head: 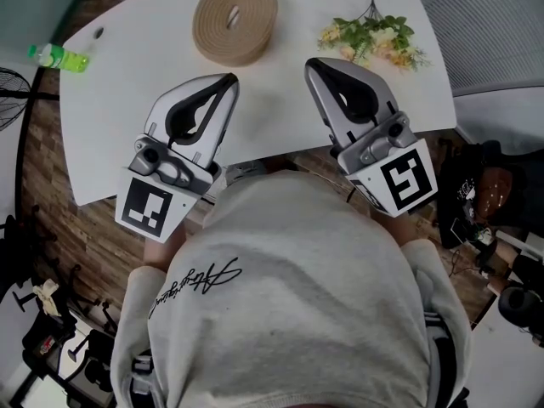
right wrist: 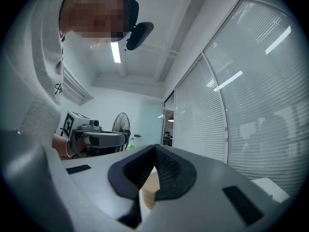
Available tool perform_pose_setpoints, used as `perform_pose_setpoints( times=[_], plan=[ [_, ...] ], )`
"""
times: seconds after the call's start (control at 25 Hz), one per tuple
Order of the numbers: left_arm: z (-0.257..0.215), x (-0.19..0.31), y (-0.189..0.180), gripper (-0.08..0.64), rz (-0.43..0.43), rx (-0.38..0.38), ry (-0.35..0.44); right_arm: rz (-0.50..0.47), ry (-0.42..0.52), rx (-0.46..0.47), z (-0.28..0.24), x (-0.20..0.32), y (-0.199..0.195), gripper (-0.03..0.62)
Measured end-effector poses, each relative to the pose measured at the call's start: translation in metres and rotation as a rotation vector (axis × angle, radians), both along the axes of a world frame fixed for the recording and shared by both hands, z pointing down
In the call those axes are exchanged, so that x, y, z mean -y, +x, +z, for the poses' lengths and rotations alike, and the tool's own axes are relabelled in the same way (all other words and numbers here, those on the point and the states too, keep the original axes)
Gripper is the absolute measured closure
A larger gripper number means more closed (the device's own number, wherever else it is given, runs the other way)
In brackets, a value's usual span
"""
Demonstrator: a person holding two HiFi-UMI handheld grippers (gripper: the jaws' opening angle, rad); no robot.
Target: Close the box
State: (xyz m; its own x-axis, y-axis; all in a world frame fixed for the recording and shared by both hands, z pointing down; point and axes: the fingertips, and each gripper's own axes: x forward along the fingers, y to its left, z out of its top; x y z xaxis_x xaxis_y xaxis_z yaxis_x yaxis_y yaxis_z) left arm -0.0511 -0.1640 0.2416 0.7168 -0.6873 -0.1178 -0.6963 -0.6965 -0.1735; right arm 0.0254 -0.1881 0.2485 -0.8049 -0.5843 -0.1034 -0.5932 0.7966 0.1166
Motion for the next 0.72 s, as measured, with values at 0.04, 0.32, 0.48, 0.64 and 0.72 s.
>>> perform_pose_setpoints(
  times=[0.04, 0.32, 0.48, 0.64, 0.72],
  plan=[
    [0.0001, 0.0003, 0.0005, 0.563, 0.001, 0.000, 0.000, -0.001, -0.001, -0.002, 0.0001, 0.0002, -0.0001, 0.593],
    [0.0012, 0.0028, 0.0037, 0.563, 0.002, 0.005, 0.003, 0.000, 0.003, -0.008, -0.0017, 0.0015, 0.0018, 0.593],
    [0.0002, 0.0038, 0.0039, 0.563, 0.010, -0.004, 0.000, 0.006, -0.001, -0.004, -0.0007, 0.0036, 0.0025, 0.594],
    [-0.0005, 0.0040, 0.0052, 0.563, 0.013, -0.010, 0.002, 0.006, -0.010, -0.001, 0.0019, 0.0051, 0.0028, 0.592],
    [-0.0002, 0.0039, 0.0060, 0.563, 0.011, -0.007, 0.002, 0.002, -0.016, 0.002, 0.0029, 0.0045, 0.0029, 0.593]
  ],
)
